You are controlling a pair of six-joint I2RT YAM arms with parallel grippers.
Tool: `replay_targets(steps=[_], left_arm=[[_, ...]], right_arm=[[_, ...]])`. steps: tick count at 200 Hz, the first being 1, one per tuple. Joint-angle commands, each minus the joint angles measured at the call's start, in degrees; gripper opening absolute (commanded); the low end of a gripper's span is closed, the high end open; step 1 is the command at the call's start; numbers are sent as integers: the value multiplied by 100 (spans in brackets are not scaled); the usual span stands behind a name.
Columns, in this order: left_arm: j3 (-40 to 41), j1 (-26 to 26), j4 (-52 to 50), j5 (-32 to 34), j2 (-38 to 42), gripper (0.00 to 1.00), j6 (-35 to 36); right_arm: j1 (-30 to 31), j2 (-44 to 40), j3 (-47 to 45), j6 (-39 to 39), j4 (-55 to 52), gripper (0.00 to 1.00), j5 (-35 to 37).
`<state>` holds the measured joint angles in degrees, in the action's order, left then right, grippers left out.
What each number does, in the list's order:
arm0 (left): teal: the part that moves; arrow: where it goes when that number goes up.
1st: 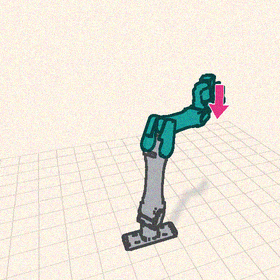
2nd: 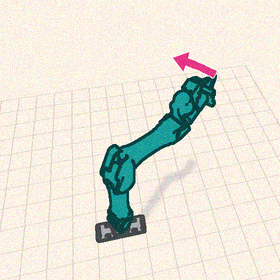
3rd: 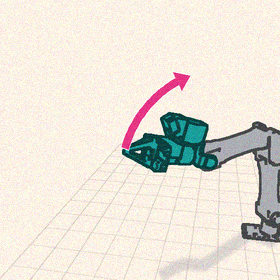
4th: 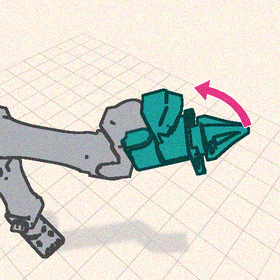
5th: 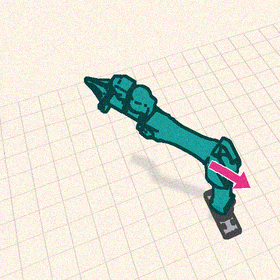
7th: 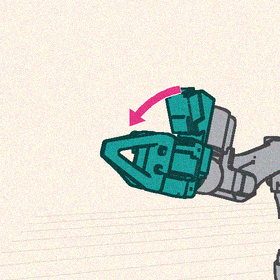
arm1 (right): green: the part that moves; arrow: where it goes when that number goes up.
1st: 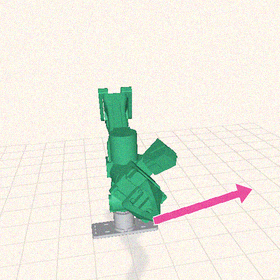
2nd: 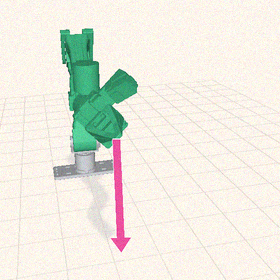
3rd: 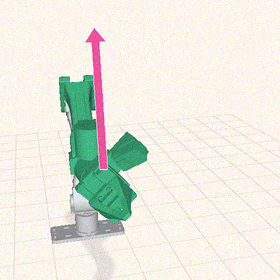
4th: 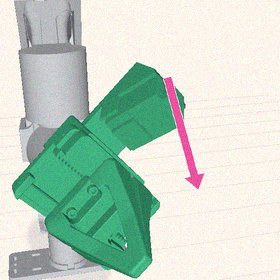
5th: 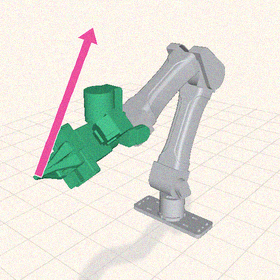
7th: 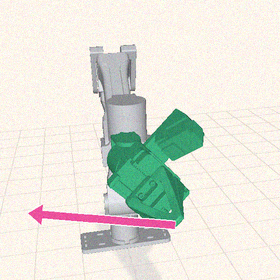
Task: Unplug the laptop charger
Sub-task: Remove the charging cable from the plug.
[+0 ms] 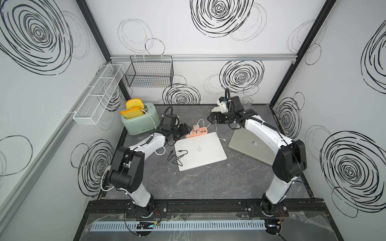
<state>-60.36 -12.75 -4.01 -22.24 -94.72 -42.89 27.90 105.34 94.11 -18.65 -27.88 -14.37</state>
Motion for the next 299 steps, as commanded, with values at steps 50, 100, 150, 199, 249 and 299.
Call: replay_targets(steps=[50, 100, 150, 199, 249, 299], left_arm=[[-592, 324, 82, -258, -477, 59, 315], [-931, 121, 437, -202, -1108, 57, -31], [-1178, -124, 688, -231, -1500, 56, -237], [-1277, -293, 839, -255, -1750, 55, -404], [-1209, -299, 814, -176, -1822, 54, -387], [-1119, -286, 815, -84, -1874, 53, -378]], right_arm=[[220, 1598, 1344, -533, -183, 88, -780], [297, 2289, 2022, -591, -376, 70, -763], [312, 2429, 2062, -613, -359, 57, -779], [311, 2482, 2066, -613, -297, 46, -874], [328, 2508, 2067, -595, -228, 38, -947], [382, 2569, 2084, -521, -171, 37, -1033]])
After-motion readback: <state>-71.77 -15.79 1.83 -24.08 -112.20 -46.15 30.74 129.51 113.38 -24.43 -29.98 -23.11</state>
